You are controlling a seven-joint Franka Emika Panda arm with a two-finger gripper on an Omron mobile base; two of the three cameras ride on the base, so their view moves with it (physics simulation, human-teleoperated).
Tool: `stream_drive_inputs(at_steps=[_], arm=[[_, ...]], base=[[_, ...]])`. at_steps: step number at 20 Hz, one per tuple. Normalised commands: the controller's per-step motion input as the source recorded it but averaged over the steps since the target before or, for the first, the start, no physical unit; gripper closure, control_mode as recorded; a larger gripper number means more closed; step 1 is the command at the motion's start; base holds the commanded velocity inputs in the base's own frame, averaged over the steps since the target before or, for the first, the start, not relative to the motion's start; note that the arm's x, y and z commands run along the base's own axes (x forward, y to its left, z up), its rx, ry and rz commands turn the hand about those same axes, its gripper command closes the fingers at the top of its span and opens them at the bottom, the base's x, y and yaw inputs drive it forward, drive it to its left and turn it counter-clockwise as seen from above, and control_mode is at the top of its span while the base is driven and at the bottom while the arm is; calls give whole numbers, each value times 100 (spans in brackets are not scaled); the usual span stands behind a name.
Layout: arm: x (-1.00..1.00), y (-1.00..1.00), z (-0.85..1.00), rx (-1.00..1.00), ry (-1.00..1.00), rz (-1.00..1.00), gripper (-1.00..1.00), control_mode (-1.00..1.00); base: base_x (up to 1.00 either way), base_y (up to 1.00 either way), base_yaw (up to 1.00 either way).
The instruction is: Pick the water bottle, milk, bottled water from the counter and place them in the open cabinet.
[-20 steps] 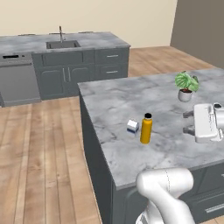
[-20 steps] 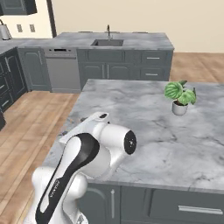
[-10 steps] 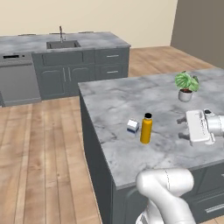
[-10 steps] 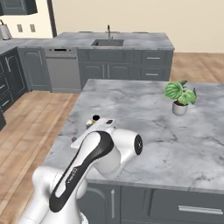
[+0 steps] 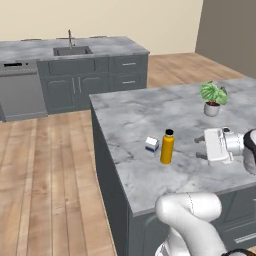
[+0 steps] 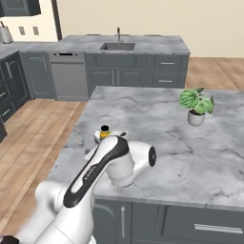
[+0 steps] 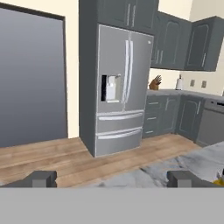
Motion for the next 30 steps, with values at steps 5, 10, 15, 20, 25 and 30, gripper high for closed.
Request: stream_drive_inputs(at_steps=[5, 10, 15, 20, 25, 30], arm=[[45, -4, -26, 0, 6, 0, -100, -100], [46, -7, -24, 0, 4, 0, -100, -100], [43, -9, -24, 0, 1, 0, -100, -100], [41, -10, -26, 0, 1, 0, -100, -100], [42, -8, -26, 0, 1, 0, -100, -100], [37, -4, -23, 0, 0, 0, -100, -100]], base=[[0, 0, 0], [0, 0, 0], [0, 0, 0], [0, 0, 0], [0, 0, 0], [0, 0, 0]])
